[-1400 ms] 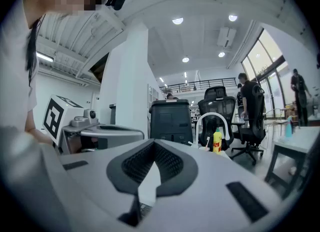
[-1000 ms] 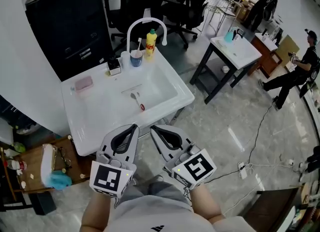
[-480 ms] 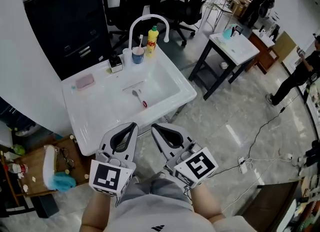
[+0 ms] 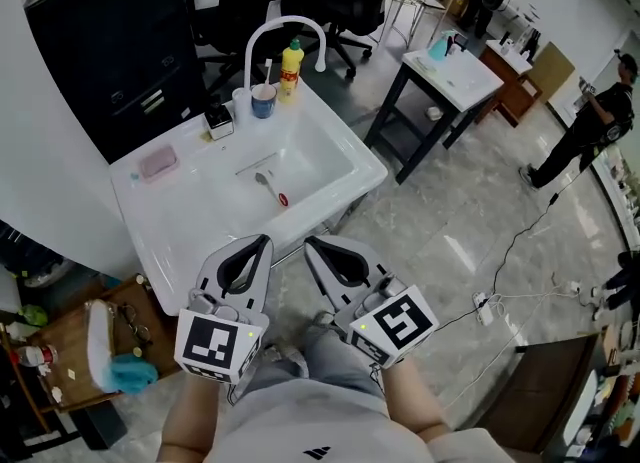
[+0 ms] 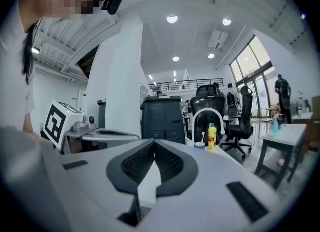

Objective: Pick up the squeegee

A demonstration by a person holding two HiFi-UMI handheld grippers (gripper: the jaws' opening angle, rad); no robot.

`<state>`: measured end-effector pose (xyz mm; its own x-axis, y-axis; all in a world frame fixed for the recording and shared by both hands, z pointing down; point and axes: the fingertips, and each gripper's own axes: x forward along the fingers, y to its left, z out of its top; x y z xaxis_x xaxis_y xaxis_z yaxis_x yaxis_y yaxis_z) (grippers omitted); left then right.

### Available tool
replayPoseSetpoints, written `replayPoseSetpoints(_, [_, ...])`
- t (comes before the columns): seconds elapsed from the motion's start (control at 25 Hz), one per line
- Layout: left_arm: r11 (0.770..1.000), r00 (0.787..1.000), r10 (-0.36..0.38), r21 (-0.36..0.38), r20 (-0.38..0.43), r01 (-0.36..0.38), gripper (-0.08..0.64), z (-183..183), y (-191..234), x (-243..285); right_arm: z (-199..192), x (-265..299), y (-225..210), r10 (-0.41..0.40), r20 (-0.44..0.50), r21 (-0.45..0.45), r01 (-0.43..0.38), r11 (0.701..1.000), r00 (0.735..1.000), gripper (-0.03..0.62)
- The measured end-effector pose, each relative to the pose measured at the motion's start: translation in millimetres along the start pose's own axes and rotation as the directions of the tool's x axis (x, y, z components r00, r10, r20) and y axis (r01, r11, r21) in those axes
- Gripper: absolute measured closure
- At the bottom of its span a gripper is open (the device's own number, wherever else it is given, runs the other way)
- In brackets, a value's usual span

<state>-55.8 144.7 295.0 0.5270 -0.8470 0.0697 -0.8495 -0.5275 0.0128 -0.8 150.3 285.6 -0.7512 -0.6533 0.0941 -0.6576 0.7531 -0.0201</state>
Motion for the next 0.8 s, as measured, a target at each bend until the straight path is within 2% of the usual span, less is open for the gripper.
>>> replayPoseSetpoints(0.36, [0.997,0.997,0.071,-0.034,-0.011,-0.071,0.548,-2,28,42,0,28,-47,0.023,0.007,-0.008,-0.023,1.0,1.0,0.583])
replayPoseSetpoints(0.8, [0.984,0.987,0.16,-0.077,-0.031,-0.162,0.548,1,49,130,6,73,-129,0.152,-0.012,-0.028,-0.152,0.988,0.988,0.583])
